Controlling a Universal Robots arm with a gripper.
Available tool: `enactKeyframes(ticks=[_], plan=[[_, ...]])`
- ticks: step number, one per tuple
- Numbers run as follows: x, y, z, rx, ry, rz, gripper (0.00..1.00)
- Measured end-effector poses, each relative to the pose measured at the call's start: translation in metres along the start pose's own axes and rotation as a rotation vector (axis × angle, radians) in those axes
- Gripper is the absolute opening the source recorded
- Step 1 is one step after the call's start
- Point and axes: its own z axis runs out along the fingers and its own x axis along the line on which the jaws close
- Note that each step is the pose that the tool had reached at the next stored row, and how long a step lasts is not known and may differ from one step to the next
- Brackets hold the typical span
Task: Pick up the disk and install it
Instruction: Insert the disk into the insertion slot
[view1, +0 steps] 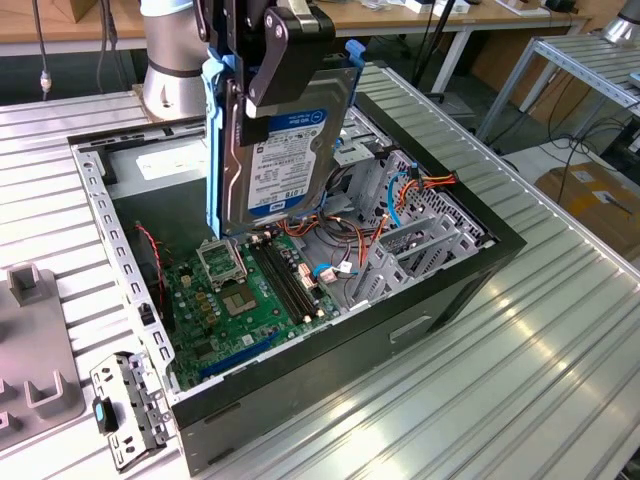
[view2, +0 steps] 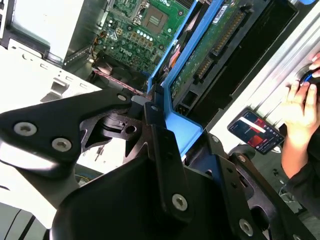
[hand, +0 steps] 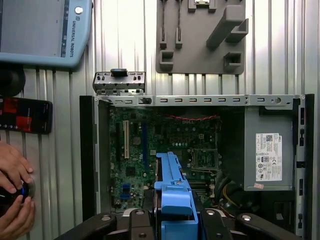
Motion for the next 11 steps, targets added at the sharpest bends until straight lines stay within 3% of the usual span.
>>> enactKeyframes(ticks=[11], plan=[[0.0022,0.0000,0.0001,0.0001,-0.0002,0.000,0.37]])
